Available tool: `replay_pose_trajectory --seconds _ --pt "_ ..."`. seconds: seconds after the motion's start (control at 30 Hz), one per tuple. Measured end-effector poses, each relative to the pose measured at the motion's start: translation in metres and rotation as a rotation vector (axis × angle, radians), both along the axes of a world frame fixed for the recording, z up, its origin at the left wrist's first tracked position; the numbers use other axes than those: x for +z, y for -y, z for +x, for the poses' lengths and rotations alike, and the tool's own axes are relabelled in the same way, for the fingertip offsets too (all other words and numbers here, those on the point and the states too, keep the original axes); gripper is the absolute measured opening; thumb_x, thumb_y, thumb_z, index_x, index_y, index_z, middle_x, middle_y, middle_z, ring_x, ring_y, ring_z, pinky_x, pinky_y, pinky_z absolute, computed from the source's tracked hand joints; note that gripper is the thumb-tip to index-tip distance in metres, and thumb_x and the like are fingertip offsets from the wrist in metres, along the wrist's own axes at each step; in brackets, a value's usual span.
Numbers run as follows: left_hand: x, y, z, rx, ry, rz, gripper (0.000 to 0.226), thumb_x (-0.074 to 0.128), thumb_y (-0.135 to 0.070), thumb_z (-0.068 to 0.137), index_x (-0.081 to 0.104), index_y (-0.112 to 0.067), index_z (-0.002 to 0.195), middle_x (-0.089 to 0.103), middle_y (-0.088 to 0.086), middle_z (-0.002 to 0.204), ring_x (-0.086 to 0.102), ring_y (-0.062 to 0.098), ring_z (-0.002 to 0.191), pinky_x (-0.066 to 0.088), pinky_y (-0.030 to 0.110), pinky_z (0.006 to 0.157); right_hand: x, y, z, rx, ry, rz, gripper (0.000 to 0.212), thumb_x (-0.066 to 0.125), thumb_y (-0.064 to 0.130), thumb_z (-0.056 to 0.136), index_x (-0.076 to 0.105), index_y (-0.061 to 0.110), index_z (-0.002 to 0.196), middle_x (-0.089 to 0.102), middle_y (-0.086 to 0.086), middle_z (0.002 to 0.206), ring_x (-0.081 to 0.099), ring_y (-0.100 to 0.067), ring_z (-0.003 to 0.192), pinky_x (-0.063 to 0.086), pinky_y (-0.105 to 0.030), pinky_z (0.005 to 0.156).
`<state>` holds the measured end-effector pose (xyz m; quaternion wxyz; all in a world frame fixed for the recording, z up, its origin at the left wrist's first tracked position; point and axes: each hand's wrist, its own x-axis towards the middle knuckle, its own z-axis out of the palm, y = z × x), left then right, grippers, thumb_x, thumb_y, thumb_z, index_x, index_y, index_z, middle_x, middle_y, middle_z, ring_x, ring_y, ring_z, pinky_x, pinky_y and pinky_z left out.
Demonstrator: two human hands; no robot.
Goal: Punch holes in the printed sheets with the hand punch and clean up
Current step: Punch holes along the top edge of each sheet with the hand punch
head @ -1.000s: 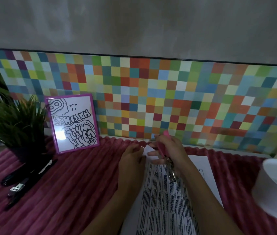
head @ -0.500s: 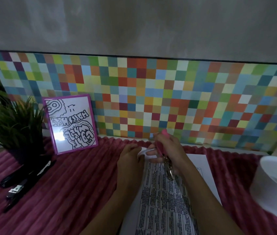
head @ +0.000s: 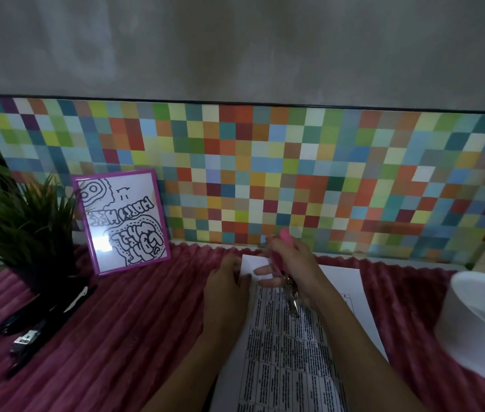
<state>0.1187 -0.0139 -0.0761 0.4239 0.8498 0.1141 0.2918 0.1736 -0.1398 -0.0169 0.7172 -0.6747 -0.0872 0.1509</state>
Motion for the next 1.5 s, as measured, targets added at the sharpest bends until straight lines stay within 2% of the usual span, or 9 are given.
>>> replay_pose_trajectory --seconds 0.13,0.27,0.47,0.6,0.73,0.97,1.2,1.33,1.5 --pt "-0.001 0.000 0.000 0.019 -0.017 0.014 0.038 0.067 -0.014 0.085 0.062 -0.022 0.122 0.073 -0.008 0.102 0.068 0.008 0.092 0.056 0.034 0.083 0.000 0.001 -0.001 0.005 -0.033 0.003 0.031 0.059 0.022 0.092 0.054 0.009 0.120 0.063 -0.019 0.109 0.073 -0.034 0.077 0.057 -0.035 0.054" --pt "0.000 0.000 -0.001 0.041 -0.017 0.054 0.030 0.067 -0.016 0.084 0.065 -0.023 0.113 0.074 -0.007 0.099 0.068 0.009 0.088 0.056 0.034 0.078 -0.002 0.001 -0.001 0.055 -0.051 -0.068 0.018 0.060 0.024 0.088 0.058 0.010 0.098 0.061 -0.013 0.071 0.057 -0.020 0.044 0.039 -0.020 0.040" --pt "-0.002 0.000 0.000 0.004 -0.071 0.089 0.043 0.065 -0.027 0.087 0.055 -0.025 0.128 0.066 -0.003 0.113 0.059 0.017 0.103 0.047 0.028 0.083 -0.005 -0.002 0.004 0.002 0.012 -0.171 0.031 0.064 0.039 0.072 0.065 0.014 0.091 0.065 -0.012 0.072 0.059 -0.023 0.055 0.045 -0.029 0.049" --pt "-0.003 -0.001 -0.001 0.002 -0.071 0.107 0.044 0.065 -0.032 0.086 0.054 -0.027 0.128 0.068 -0.004 0.111 0.062 0.016 0.101 0.052 0.034 0.083 -0.006 -0.001 0.003 -0.008 0.075 -0.220 0.031 0.065 0.041 0.071 0.067 0.017 0.091 0.072 -0.017 0.088 0.069 -0.031 0.074 0.058 -0.052 0.071" --pt "0.000 0.000 -0.002 0.015 -0.008 0.040 0.043 0.068 -0.024 0.086 0.056 -0.023 0.127 0.068 -0.011 0.109 0.064 0.008 0.098 0.050 0.023 0.080 -0.001 -0.001 0.001 -0.022 0.079 -0.148 0.031 0.064 0.025 0.087 0.058 0.015 0.116 0.066 -0.015 0.103 0.072 -0.032 0.074 0.060 -0.042 0.060" --pt "0.013 0.004 -0.007 0.003 0.134 0.044 0.007 0.068 -0.017 0.087 0.073 -0.022 0.085 0.072 -0.009 0.076 0.063 -0.003 0.066 0.049 0.018 0.063 0.005 0.002 0.001 -0.062 0.071 -0.017 0.020 0.062 0.016 0.091 0.058 0.016 0.111 0.063 -0.026 0.098 0.070 -0.033 0.071 0.061 -0.045 0.063" --pt "0.019 -0.009 -0.003 -0.150 0.142 -0.332 0.034 0.070 -0.003 0.082 0.057 -0.014 0.052 0.052 -0.013 0.047 0.043 -0.002 0.048 0.038 0.016 0.051 0.006 0.007 0.002 -0.025 0.046 0.135 0.023 0.058 0.011 0.092 0.059 0.013 0.115 0.066 -0.027 0.107 0.072 -0.037 0.084 0.059 -0.054 0.070" --pt "0.024 -0.008 0.000 -0.140 0.130 -0.643 0.012 0.077 0.001 0.074 0.076 -0.010 0.078 0.071 -0.002 0.063 0.059 0.004 0.057 0.049 0.017 0.056 0.007 0.006 0.000 -0.005 0.102 0.156 0.022 0.057 0.009 0.093 0.060 0.013 0.114 0.067 -0.026 0.102 0.071 -0.036 0.082 0.059 -0.054 0.068" --pt "0.027 -0.006 0.001 -0.160 0.060 -0.850 0.012 0.079 -0.003 0.075 0.071 0.003 0.080 0.070 0.014 0.069 0.060 0.018 0.059 0.049 0.025 0.056 0.007 0.007 -0.001 -0.057 0.138 0.241 0.021 0.052 0.004 0.094 0.058 0.012 0.113 0.063 -0.021 0.088 0.068 -0.030 0.065 0.061 -0.044 0.059"
